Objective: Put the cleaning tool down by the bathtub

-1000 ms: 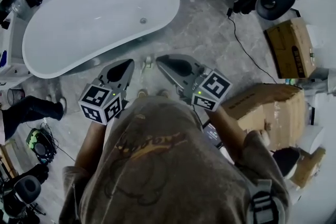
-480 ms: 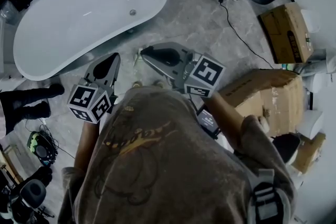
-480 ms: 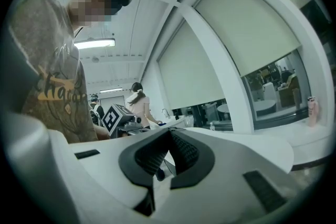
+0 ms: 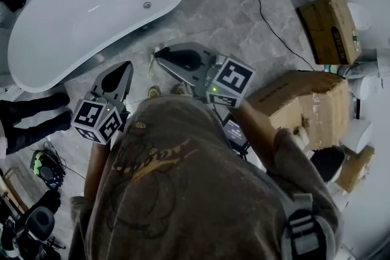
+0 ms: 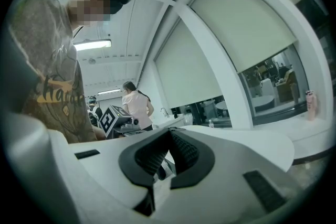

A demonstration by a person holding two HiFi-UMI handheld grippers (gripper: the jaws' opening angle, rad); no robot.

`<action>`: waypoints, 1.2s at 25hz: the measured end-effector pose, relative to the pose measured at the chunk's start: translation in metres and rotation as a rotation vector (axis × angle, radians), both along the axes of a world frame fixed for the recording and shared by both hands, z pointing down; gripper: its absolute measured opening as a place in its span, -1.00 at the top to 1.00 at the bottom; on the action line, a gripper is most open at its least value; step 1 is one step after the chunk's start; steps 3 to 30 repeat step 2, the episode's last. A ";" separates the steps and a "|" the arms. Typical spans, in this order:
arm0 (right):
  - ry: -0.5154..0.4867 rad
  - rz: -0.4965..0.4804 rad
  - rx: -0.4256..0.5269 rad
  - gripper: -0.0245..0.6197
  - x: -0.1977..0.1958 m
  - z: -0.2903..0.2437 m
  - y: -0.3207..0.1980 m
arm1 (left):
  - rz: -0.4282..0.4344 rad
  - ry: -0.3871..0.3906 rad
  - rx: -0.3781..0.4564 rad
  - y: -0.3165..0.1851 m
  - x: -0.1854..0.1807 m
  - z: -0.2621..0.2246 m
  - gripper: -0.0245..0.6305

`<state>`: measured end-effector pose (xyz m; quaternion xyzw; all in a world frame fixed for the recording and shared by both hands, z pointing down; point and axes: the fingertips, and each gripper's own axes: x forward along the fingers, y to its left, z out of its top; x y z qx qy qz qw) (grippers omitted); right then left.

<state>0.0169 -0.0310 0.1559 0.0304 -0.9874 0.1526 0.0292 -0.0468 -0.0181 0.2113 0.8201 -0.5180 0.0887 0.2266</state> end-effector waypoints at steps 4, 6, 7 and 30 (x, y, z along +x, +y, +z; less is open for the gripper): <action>0.004 -0.002 0.001 0.93 0.001 0.003 -0.002 | 0.006 0.024 -0.009 -0.002 0.004 0.003 0.92; 0.004 -0.002 0.001 0.93 0.001 0.003 -0.002 | 0.006 0.024 -0.009 -0.002 0.004 0.003 0.92; 0.004 -0.002 0.001 0.93 0.001 0.003 -0.002 | 0.006 0.024 -0.009 -0.002 0.004 0.003 0.92; 0.004 -0.002 0.001 0.93 0.001 0.003 -0.002 | 0.006 0.024 -0.009 -0.002 0.004 0.003 0.92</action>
